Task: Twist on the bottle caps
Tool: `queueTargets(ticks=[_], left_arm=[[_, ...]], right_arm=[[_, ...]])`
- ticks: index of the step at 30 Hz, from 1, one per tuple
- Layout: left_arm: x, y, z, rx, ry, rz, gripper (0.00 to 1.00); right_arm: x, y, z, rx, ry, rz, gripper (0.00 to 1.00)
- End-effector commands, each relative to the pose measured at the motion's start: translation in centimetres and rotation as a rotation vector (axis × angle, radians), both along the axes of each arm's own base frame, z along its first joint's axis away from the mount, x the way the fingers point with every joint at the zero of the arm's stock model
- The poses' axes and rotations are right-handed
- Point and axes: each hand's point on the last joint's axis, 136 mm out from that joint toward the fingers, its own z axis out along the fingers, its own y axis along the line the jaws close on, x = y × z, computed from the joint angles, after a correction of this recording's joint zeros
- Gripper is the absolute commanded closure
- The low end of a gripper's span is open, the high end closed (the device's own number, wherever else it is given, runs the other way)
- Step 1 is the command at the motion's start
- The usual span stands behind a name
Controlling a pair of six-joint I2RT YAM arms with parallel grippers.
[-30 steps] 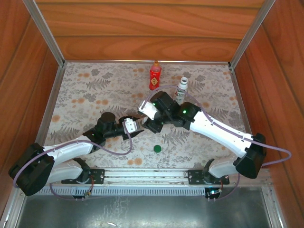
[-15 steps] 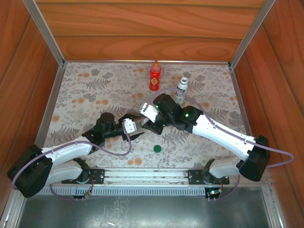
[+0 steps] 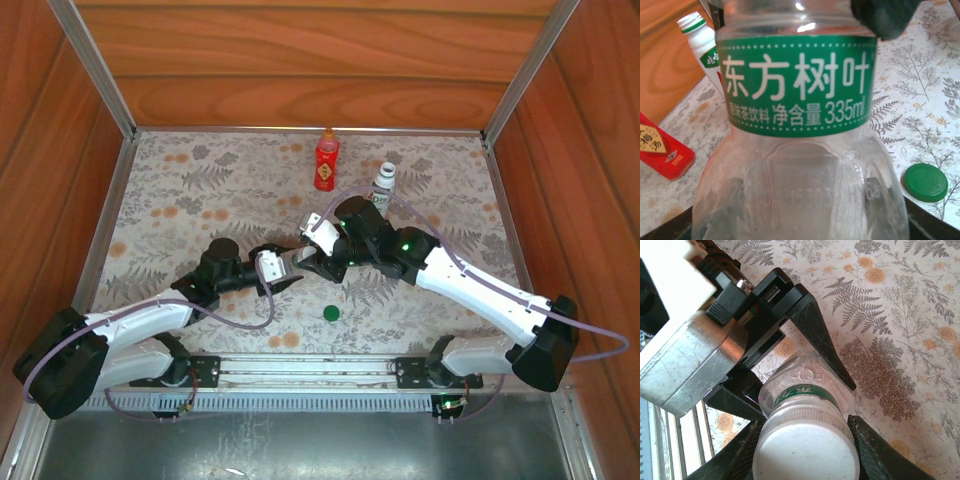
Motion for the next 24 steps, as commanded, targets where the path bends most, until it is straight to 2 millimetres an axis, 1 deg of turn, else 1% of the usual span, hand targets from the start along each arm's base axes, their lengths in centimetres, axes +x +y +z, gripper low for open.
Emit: queueTargets(ticks=[1, 5, 8, 11, 13, 17, 20, 22, 24], left_arm=[[-0.5, -0.2, 0.1, -0.012, 0.009, -0.030, 0.40], [-0.1, -0.2, 0.2, -0.008, 0.009, -0.010, 0.46], [0.5, 0.0, 0.1, -0.003, 0.007, 0.026, 0.53], [0.5, 0.2, -0.2, 0.006, 0.002, 0.035, 0.59], [0.4, 0.2, -0.4, 0.013, -0.001, 0.038, 0.60], [0.3, 0.3, -0.4, 0.006, 0.010, 0.043, 0.60], [-0.1, 0.5, -0.6, 0.012, 0.002, 0.033, 0.60], [0.0, 0.5, -0.9, 0.021, -0.002, 0.037, 0.60], [0.0, 0.4, -1.2, 0.032, -0.001, 0.034, 0.60]], right_arm=[[-0.1, 0.1, 0.9, 0.037, -0.008, 0.011, 0.62], [0.0, -0.1, 1.2, 0.036, -0.037, 0.019, 0.52], [0.1, -0.3, 1.4, 0.027, -0.064, 0.029, 0.46], [0.3, -0.5, 1.8, 0.014, -0.108, 0.041, 0.40], [0.4, -0.8, 2.1, 0.005, -0.139, 0.045, 0.38], [0.1, -1.5, 2.0, -0.042, -0.290, 0.166, 0.34], [-0.6, -1.9, 1.9, -0.079, -0.398, 0.302, 0.34], [-1.5, -2.1, 1.9, -0.092, -0.411, 0.403, 0.33], [-2.2, -2.1, 2.1, -0.101, -0.381, 0.478, 0.33]])
